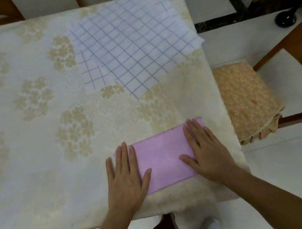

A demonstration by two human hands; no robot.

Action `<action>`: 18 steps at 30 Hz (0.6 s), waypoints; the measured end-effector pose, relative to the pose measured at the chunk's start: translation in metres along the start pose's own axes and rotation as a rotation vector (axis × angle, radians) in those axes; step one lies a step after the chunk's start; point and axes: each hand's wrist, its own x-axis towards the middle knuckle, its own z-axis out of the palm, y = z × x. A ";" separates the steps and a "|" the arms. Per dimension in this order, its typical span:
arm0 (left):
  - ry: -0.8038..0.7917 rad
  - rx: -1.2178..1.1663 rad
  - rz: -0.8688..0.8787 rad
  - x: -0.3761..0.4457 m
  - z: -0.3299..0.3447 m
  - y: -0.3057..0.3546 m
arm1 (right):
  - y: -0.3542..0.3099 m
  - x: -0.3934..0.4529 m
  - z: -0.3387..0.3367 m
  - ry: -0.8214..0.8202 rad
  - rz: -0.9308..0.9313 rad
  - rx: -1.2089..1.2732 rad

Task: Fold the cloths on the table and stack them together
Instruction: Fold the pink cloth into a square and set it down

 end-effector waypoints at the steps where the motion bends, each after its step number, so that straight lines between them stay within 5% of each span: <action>1: 0.019 0.013 0.036 0.003 -0.005 0.001 | 0.001 -0.003 -0.003 0.008 0.005 0.003; 12: 0.178 0.176 0.818 0.115 -0.055 0.063 | 0.022 -0.072 -0.037 0.249 0.327 -0.015; 18: 0.217 0.204 1.123 0.165 -0.055 0.111 | 0.013 -0.085 -0.037 0.228 0.489 -0.007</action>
